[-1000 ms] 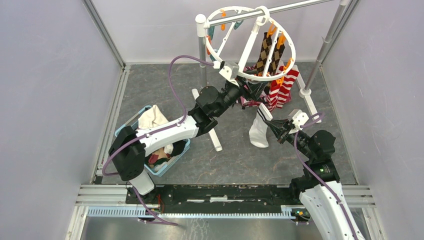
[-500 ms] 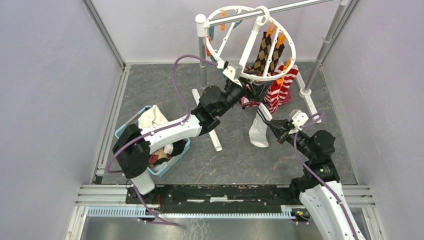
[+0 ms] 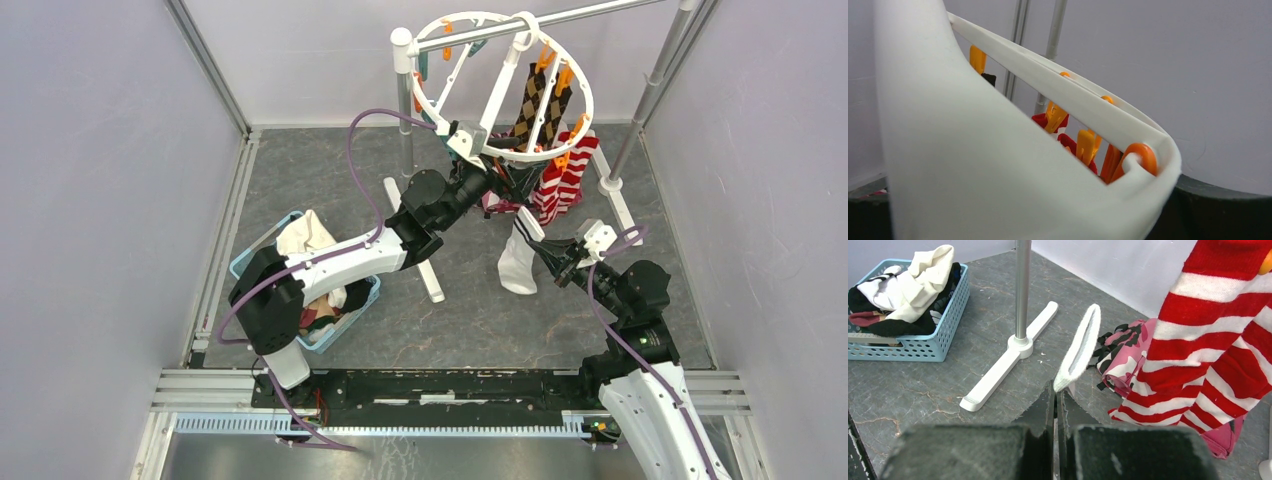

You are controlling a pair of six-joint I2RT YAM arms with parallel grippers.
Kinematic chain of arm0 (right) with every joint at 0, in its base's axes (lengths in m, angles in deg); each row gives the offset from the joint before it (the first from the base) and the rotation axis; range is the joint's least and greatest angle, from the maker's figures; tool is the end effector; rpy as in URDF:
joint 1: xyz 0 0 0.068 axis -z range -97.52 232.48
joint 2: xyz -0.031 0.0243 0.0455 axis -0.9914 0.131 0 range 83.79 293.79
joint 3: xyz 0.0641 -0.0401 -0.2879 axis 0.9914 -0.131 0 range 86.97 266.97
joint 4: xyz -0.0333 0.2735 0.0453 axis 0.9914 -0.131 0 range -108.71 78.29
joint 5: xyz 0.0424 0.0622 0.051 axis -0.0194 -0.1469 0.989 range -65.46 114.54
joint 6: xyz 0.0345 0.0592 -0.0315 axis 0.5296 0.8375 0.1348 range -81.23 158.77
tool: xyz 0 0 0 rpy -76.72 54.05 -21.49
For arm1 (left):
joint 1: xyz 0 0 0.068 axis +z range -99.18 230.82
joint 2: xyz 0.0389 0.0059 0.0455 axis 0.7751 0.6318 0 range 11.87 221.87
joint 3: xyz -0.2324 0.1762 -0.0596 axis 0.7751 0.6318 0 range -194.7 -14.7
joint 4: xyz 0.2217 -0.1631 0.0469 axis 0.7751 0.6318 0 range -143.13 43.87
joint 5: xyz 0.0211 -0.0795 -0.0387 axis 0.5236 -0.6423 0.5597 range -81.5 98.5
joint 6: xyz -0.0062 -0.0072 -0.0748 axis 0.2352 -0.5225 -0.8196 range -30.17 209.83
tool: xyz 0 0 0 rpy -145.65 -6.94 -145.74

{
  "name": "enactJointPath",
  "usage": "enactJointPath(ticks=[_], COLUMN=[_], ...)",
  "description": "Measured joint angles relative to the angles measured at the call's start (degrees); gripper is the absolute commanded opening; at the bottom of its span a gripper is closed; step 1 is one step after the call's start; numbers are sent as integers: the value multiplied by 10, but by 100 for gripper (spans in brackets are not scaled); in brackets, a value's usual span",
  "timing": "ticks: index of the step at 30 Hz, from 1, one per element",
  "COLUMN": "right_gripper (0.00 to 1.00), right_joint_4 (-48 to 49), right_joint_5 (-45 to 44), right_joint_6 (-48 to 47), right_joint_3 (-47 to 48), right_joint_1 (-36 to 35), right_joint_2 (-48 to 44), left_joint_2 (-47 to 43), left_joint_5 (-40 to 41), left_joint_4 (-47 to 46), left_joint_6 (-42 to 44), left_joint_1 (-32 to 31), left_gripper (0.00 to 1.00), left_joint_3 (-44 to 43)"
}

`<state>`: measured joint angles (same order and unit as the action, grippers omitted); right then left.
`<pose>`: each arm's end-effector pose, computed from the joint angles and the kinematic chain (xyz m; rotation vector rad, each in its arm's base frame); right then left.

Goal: Clip the socks to the hanger
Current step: Open the clamp at the hanger.

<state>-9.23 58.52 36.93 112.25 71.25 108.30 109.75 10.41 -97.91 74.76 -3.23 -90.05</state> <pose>0.1364 0.0634 0.3044 -0.6424 1.4127 0.5774 0.2682 -0.3660 0.4068 0.3868 1.1857 -1.0363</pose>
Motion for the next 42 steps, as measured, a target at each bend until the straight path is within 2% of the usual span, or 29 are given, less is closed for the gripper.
enactJointPath(ticks=[7, 19, 23, 29, 42], right_gripper=[0, 0, 0, 0, 0], right_joint_4=[0, 0, 0, 0, -1], right_joint_5=[-2, -5, -6, -6, -6], right_joint_6=[0, -1, -2, -2, -5], right_joint_3=[0, 0, 0, 0, 0], right_joint_1=[0, -3, -3, -4, -4], right_joint_2=[-1, -3, -5, -5, -7], left_joint_2=[0, 15, 16, 16, 16], left_joint_5=[10, 25, 25, 21, 26], left_joint_4=[1, 1, 1, 0, -16], left_joint_6=[0, 0, 0, 0, 0], left_joint_1=[0, -1, -1, -1, -1], left_gripper=[85, 60, 60, 72, 68], left_joint_3=[-2, -12, -12, -12, -12])
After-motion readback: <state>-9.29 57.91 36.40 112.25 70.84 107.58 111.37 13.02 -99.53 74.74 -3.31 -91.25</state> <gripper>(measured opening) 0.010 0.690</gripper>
